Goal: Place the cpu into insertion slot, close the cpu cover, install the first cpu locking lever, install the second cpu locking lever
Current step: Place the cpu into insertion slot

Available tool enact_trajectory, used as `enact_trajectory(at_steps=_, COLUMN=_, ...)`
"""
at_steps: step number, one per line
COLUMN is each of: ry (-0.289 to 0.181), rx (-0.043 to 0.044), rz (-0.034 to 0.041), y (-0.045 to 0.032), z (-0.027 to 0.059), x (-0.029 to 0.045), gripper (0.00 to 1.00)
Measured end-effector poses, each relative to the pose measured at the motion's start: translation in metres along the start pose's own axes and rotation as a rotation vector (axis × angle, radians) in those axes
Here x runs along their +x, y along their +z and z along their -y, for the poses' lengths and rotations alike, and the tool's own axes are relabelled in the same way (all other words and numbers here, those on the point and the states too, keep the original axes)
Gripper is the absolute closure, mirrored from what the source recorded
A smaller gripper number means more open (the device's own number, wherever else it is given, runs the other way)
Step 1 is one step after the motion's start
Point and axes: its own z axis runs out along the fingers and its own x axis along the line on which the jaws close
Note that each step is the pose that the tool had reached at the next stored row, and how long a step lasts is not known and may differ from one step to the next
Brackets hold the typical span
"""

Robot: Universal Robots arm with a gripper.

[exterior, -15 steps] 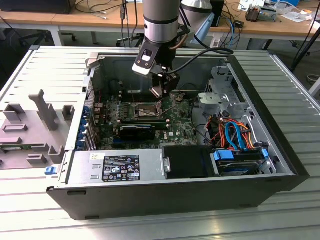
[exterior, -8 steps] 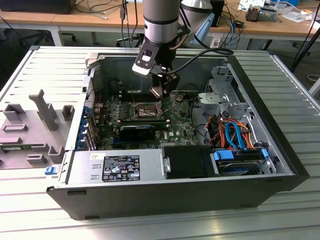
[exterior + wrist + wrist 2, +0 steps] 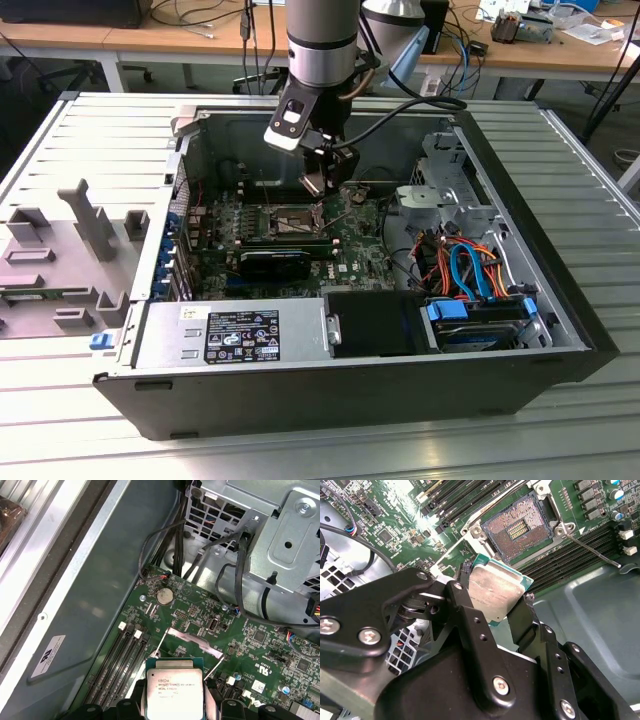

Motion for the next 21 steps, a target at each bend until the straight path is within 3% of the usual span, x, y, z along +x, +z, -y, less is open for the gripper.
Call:
enact_trajectory(at_steps=16, ry=0.008, rx=-0.0001, rz=0.0007, y=0.0005, z=0.0, x=0.0, gripper=0.45)
enact_trajectory(at_steps=18, ry=0.033, rx=-0.0006, rz=0.003, y=0.0025, z=0.0002, x=-0.0001, gripper=0.45)
enact_trajectory(at_steps=21, ry=0.034, rx=-0.0006, rz=0.003, y=0.0026, z=0.0002, x=0.0, gripper=0.45)
